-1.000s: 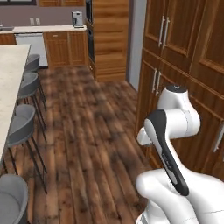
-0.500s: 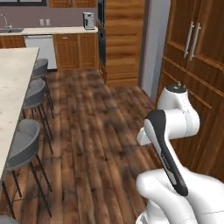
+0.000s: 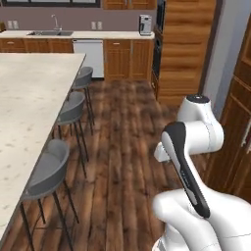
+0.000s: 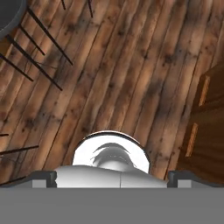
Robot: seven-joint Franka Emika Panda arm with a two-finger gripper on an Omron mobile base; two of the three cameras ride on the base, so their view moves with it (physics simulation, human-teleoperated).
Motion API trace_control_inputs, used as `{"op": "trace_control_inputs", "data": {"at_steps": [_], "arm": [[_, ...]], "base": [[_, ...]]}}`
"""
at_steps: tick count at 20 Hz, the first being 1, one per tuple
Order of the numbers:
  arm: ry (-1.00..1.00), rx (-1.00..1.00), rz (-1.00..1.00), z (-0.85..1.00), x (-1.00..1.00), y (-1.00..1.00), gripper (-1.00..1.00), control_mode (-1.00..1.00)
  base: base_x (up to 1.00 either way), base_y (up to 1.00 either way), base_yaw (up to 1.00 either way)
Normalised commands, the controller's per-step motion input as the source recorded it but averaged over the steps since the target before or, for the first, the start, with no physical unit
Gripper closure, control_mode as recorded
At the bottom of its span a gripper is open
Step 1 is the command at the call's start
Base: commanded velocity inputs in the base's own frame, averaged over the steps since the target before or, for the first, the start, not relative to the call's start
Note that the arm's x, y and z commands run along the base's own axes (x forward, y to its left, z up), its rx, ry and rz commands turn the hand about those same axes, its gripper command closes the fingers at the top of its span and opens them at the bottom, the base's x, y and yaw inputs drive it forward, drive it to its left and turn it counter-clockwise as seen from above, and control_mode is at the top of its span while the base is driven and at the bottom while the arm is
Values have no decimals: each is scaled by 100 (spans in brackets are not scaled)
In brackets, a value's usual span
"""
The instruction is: Four empty soda cans are scattered around the kitchen. Gather all the cans and cluster them next to the stove for recycling.
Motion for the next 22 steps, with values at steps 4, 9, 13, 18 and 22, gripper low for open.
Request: {"op": "trace_control_inputs", "data": {"at_steps": [4, 9, 13, 18, 22], "arm": [[0, 0, 0, 0, 0, 0, -100, 100], [0, 0, 0, 0, 0, 0, -100, 100], [0, 0, 0, 0, 0, 0, -100, 100], [0, 0, 0, 0, 0, 0, -100, 100], [0, 0, 0, 0, 0, 0, -100, 100]], "base": [[60, 0, 52], [54, 0, 55], [51, 0, 57], [52, 0, 58], [48, 0, 54]]}}
